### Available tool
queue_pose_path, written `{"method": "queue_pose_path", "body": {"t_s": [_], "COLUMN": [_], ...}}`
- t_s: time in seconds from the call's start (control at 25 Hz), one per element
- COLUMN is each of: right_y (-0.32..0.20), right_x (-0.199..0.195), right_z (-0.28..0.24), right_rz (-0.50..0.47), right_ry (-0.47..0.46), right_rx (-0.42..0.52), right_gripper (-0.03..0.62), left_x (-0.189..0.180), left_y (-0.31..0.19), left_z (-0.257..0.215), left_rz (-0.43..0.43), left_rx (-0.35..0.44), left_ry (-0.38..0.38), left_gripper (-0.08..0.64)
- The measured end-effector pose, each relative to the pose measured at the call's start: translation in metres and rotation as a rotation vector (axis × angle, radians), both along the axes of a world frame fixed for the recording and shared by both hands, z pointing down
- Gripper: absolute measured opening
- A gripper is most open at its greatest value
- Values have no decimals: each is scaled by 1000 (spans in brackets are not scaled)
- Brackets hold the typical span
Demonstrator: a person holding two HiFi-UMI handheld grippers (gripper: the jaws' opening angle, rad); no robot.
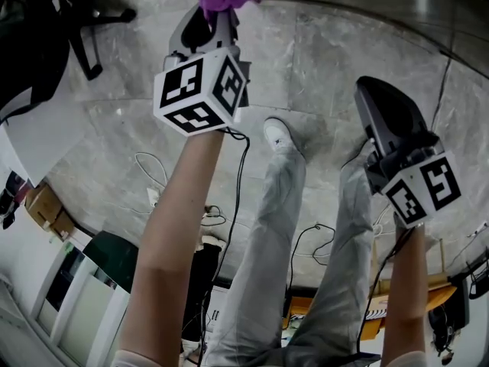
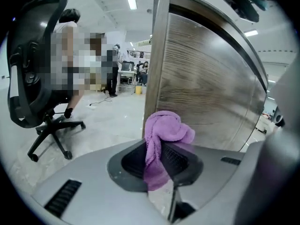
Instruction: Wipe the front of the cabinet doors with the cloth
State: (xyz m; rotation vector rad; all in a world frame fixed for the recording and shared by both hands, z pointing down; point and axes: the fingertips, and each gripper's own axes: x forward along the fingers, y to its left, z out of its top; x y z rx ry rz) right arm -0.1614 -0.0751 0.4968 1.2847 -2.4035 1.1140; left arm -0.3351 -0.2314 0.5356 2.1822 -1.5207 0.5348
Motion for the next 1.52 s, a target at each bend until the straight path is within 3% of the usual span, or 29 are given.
{"method": "queue_pose_path", "body": {"t_s": [0.16,0.36,0.52,0.64,0.96,1.12,1.28,1.52], "right_y": [-2,7,20,32,75,91,97,81], "right_x": [-17,-18,-1,20,103,137,161,169], "right_z": [1,1,1,4,31,47,55,50], "right_rz": [-17,-44,-66,-78,-30,-9,26,73], "right_ry": [-20,-38,-41,-39,-26,-14,-8,-36], "right_rx": [4,5,2,-3,-53,-82,-94,-78], "right_gripper": [29,29,29,29,29,29,29,29], "left_x": [-19,-37,-24,18,188,254,294,307], "left_y": [-6,1,28,54,109,115,99,82], "left_z": [0,-2,10,24,64,77,82,94], "left_rz": [-10,-137,-161,-99,121,193,202,198], "left_rx": [10,19,-13,-49,-110,-121,-109,-136], "left_ry": [-30,-9,-14,-20,46,76,83,71], "left_gripper": [77,77,77,77,77,77,77,77]}}
